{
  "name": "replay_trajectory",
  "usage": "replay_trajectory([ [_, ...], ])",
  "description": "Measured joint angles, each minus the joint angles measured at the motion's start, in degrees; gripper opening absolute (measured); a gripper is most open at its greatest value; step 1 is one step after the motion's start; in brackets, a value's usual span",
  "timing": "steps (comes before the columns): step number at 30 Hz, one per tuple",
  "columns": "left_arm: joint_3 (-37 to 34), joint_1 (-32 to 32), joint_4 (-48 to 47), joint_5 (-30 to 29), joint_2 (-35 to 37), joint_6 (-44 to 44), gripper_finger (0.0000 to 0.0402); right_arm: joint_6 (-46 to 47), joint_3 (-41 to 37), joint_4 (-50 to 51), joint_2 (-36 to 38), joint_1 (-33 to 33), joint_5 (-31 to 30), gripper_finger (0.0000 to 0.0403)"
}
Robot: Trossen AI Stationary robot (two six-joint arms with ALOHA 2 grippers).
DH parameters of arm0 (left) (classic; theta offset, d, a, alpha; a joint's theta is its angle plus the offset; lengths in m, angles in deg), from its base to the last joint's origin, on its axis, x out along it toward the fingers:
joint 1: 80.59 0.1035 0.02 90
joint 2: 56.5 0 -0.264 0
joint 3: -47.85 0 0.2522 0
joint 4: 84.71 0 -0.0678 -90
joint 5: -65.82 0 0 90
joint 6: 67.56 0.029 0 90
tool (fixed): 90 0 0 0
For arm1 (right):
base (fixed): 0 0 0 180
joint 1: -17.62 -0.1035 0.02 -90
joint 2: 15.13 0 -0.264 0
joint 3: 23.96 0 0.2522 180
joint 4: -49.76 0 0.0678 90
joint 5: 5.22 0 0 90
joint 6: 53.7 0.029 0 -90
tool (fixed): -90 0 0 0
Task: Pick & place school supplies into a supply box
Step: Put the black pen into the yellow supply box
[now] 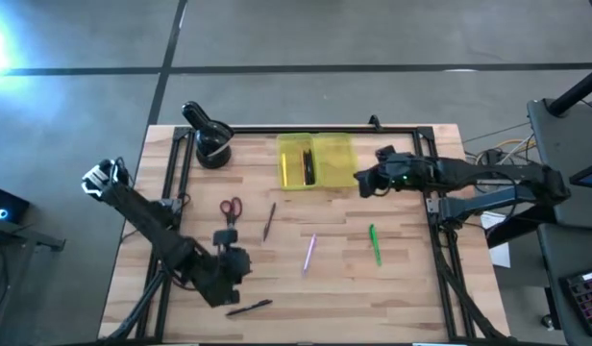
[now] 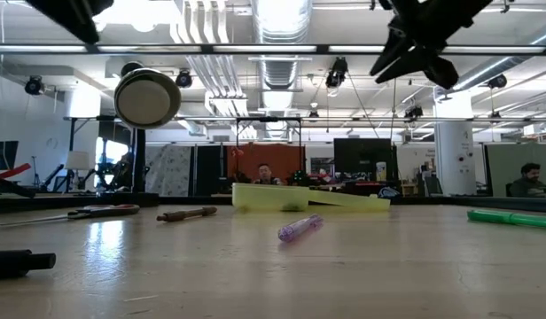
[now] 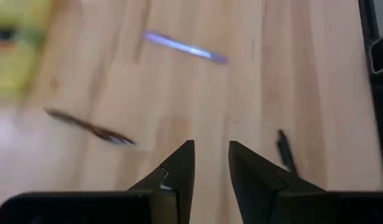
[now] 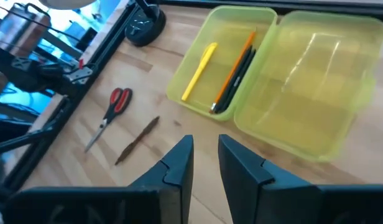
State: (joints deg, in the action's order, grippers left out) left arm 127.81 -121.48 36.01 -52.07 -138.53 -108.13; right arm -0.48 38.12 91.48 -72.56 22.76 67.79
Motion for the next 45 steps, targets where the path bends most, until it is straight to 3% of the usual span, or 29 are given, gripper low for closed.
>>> replay_trajectory([
  [10,0.0,-6.5,11.5,6.9,-9.9,-4.5,0.0083,-0.9,-4.3,0.1,7.6,-0.3,0.2,0.0065],
  [14,0.0,-8.2,15.1,7.9,-15.0,-12.2,0.0083,-3.4,-4.2,0.1,8.8,-0.3,1.5,0.0065],
  [18,0.5,-9.2,14.5,8.1,-18.5,-19.7,0.0083,-5.6,-4.2,0.2,10.1,-0.3,3.8,0.0063],
  [24,3.2,-9.3,14.2,14.0,-24.1,-21.1,0.0083,-7.3,-4.2,0.5,12.0,-0.3,5.5,0.0063],
  [28,5.9,-9.3,8.8,16.2,-27.7,-25.0,0.0083,-7.4,-4.2,0.6,13.5,-0.3,5.5,0.0063],
  [32,9.7,-9.2,1.5,15.0,-29.7,-28.3,0.0083,-7.4,-4.2,0.6,14.8,-0.3,5.5,0.0059],
  [38,13.8,-9.2,-1.4,7.7,-29.1,-24.8,0.0083,-8.8,-4.2,0.6,15.4,-0.3,5.5,0.0059],
  [45,13.1,-9.2,-3.7,7.6,-29.2,-21.2,0.0083,-8.9,-4.2,0.6,15.0,-0.3,5.5,0.0059],
])
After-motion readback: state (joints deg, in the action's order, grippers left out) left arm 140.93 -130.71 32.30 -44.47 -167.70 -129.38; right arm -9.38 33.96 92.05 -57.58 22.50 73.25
